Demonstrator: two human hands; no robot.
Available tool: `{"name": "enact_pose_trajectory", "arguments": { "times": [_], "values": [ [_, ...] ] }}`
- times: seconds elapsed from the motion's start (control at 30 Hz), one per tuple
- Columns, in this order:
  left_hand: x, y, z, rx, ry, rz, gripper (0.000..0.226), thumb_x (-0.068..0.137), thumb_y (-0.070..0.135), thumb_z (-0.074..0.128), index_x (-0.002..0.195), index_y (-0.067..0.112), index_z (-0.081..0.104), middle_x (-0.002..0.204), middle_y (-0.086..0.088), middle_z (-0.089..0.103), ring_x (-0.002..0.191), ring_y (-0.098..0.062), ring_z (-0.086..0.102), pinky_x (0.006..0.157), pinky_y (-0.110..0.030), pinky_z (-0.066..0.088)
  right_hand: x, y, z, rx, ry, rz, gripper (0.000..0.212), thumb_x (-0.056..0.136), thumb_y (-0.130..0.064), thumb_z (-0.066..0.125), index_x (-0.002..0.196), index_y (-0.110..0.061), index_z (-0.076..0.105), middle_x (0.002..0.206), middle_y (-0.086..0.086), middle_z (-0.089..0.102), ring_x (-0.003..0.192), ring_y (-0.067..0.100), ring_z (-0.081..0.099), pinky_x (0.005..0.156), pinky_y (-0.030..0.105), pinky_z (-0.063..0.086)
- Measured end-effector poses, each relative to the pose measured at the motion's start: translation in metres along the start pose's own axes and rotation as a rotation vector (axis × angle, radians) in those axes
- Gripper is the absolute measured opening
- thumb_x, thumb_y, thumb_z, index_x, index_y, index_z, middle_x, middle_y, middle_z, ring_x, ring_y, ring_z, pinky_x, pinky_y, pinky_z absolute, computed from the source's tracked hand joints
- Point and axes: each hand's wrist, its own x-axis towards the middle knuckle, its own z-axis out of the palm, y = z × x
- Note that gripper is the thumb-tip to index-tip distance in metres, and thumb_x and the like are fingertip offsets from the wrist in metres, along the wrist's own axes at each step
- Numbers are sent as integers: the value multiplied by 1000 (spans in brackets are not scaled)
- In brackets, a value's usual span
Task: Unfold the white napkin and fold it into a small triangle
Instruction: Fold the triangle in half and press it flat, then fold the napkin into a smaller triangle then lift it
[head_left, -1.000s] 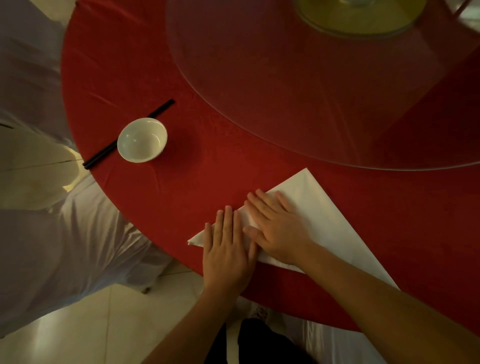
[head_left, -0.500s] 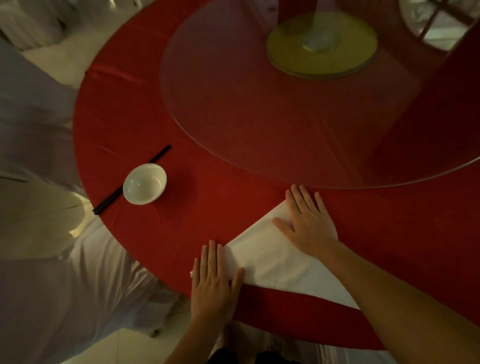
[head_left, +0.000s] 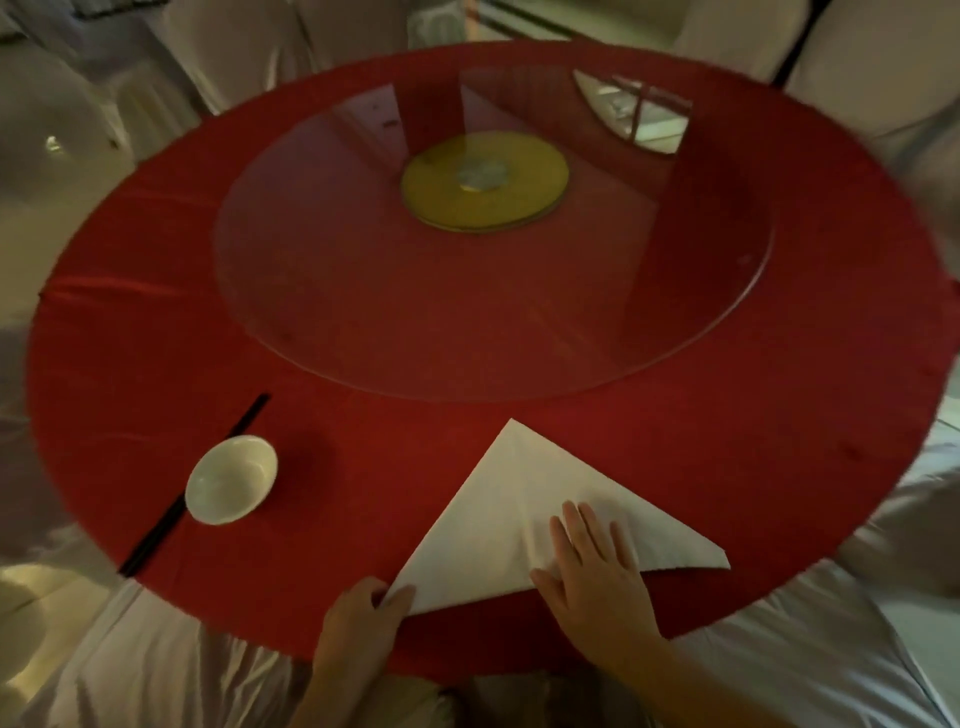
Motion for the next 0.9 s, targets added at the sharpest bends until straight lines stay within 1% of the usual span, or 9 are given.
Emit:
{"name": "enact_pose_trajectory", "arguments": {
  "times": [0.1, 0.17, 0.27, 0.33, 0.5, 0.6, 0.7, 0.8, 0.9],
  "values": [
    [2, -4, -9, -81, -29, 80, 18, 87, 37, 63, 77, 22, 60, 79, 1, 63, 73, -13, 57, 63, -30, 40, -6, -9, 6, 38, -15, 79, 70, 94, -60, 18, 147, -16, 31, 158, 10, 22, 147, 29, 11, 115, 50, 3],
    [3, -4, -15, -149, -33, 142, 15, 86, 31, 67, 77, 21, 63, 75, -1, 65, 72, -15, 60, 62, -30, 42, -9, -16, 11, 65, -1, 108, 70, 94, -60, 12, 150, -20, 22, 161, 8, 12, 148, 27, 1, 114, 47, -5],
    [1, 4, -25, -225, -22, 242, 9, 83, 25, 71, 79, 24, 63, 77, 2, 67, 75, -16, 62, 64, -32, 44, -14, -30, 17, 79, -6, 111, 70, 94, -60, 11, 149, -20, 23, 161, 6, 12, 147, 27, 4, 114, 45, -5],
    [-3, 11, -31, -242, -21, 300, 10, 83, 25, 70, 79, 27, 61, 77, 5, 66, 74, -10, 60, 61, -27, 43, -18, -41, 23, 71, -23, 141, 73, 93, -62, 11, 149, -17, 24, 160, 7, 15, 147, 27, 7, 115, 45, -3],
    [-15, 39, -38, -318, -48, 421, 8, 83, 28, 69, 80, 26, 62, 77, 5, 67, 75, -11, 62, 61, -28, 46, -25, -57, 34, 124, -30, 220, 84, 88, -66, 18, 151, -12, 7, 162, 8, 7, 148, 25, -1, 117, 43, -6],
    [-25, 68, -33, -343, -42, 520, 12, 83, 29, 69, 90, 29, 59, 81, 11, 65, 74, -2, 60, 58, -19, 43, -31, -64, 28, 184, 20, 256, 81, 88, -63, 29, 151, -16, 13, 161, 7, 12, 148, 23, 3, 119, 44, 1],
    [-37, 100, -20, -358, -103, 614, 20, 84, 30, 67, 98, 35, 54, 79, 11, 63, 70, 6, 60, 51, -9, 43, -38, -74, 12, 438, 139, 310, 76, 86, -59, 44, 150, -24, 21, 158, 1, 25, 144, 18, 21, 116, 36, 15],
    [-48, 135, -2, -289, -177, 721, 18, 87, 33, 61, 102, 39, 52, 80, 13, 64, 72, 8, 60, 52, -10, 47, -37, -72, -16, 811, 343, 335, 66, 83, -47, 61, 141, -30, 36, 141, -9, 47, 120, 2, 45, 95, 17, 37],
    [-56, 171, 22, -198, -251, 799, 10, 92, 33, 55, 100, 36, 53, 83, 12, 66, 73, 4, 64, 63, -20, 55, -34, -50, -39, 1033, 558, 412, 48, 84, -26, 68, 129, -28, 51, 114, -18, 60, 99, -7, 58, 79, 14, 49]
  ]
}}
